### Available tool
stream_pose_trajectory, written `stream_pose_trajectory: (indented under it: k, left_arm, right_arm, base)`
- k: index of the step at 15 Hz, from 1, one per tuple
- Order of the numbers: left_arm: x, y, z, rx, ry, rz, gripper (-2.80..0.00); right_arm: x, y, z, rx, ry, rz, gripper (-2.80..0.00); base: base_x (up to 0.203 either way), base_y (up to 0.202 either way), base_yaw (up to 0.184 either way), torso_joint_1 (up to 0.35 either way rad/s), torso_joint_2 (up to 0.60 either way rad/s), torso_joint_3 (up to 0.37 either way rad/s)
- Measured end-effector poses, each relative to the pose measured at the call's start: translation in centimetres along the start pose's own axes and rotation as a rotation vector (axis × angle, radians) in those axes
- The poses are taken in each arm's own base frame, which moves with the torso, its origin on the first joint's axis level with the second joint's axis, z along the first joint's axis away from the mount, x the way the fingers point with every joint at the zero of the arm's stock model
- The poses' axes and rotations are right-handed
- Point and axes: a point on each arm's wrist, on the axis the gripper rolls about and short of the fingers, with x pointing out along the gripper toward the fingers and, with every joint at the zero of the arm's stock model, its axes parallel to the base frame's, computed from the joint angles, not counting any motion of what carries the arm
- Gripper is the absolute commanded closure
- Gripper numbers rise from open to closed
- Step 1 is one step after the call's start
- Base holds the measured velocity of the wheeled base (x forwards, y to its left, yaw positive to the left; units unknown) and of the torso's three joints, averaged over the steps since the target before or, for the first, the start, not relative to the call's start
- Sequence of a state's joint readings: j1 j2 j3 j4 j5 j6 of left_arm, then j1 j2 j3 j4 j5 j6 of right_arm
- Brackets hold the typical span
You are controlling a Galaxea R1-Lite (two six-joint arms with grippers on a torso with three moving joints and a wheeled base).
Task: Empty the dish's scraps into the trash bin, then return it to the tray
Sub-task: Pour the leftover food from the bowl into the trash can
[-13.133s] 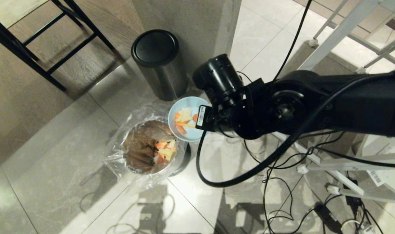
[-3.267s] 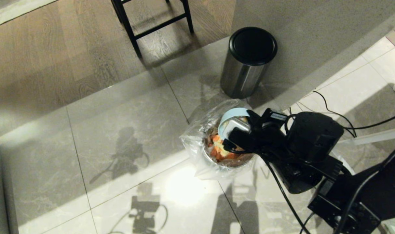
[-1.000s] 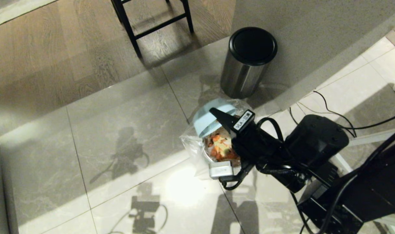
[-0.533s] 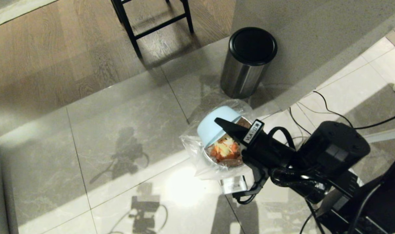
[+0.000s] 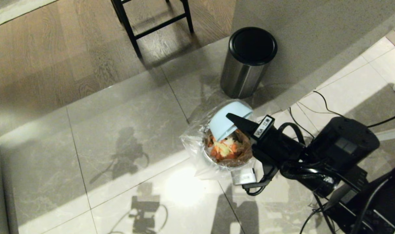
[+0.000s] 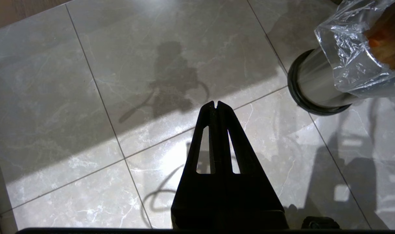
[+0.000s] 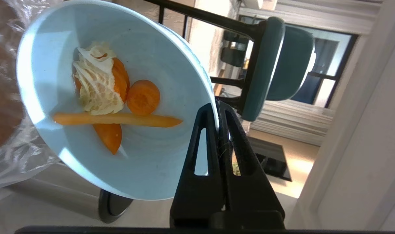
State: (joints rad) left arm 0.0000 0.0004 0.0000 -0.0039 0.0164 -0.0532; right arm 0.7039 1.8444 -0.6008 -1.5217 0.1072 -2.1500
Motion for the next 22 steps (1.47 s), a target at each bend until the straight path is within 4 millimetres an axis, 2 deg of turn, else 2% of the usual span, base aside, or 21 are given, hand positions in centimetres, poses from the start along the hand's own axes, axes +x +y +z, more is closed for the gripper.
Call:
stream_pose_trajectory:
  k: [3, 7, 9, 13, 17, 22]
  left_arm:
    - [0.0, 0.0, 0.0, 0.0, 0.0, 0.0, 0.0]
    - [0.0, 0.0, 0.0, 0.0, 0.0, 0.0, 0.0]
    - [0.0, 0.0, 0.0, 0.0, 0.0, 0.0, 0.0]
    - [0.0, 0.0, 0.0, 0.0, 0.0, 0.0, 0.0]
    - [0.0, 0.0, 0.0, -0.001, 0.0, 0.0, 0.0]
    - [0.0, 0.0, 0.0, 0.0, 0.0, 0.0, 0.0]
  right_arm:
    - [0.3, 0.9, -0.6, -0.014, -0.059, -0.03, 0.0]
    - [1.3, 2.5, -3.5, -0.094, -0.125, -0.118, 0.0]
    - [1.5, 2.9, -4.2, -0.108, -0.119, -0.123, 0.0]
    - [2.2, 2.3, -4.4, -0.148, -0.147, -0.186, 0.0]
    - [1.4, 1.0, -4.4, -0.091, -0.159, -0.204, 0.0]
    - [1.6, -0.3, -3.8, -0.062, -0.216, -0.268, 0.0]
  base:
    - [0.0, 0.0, 0.0, 0.0, 0.0, 0.0]
    - [0.0, 0.0, 0.0, 0.0, 0.0, 0.0]
    - [0.0, 0.0, 0.0, 0.0, 0.0, 0.0]
    - [0.0, 0.0, 0.0, 0.0, 0.0, 0.0]
    - [0.0, 0.0, 0.0, 0.0, 0.0, 0.0]
    - [0.0, 0.0, 0.0, 0.0, 0.0, 0.0]
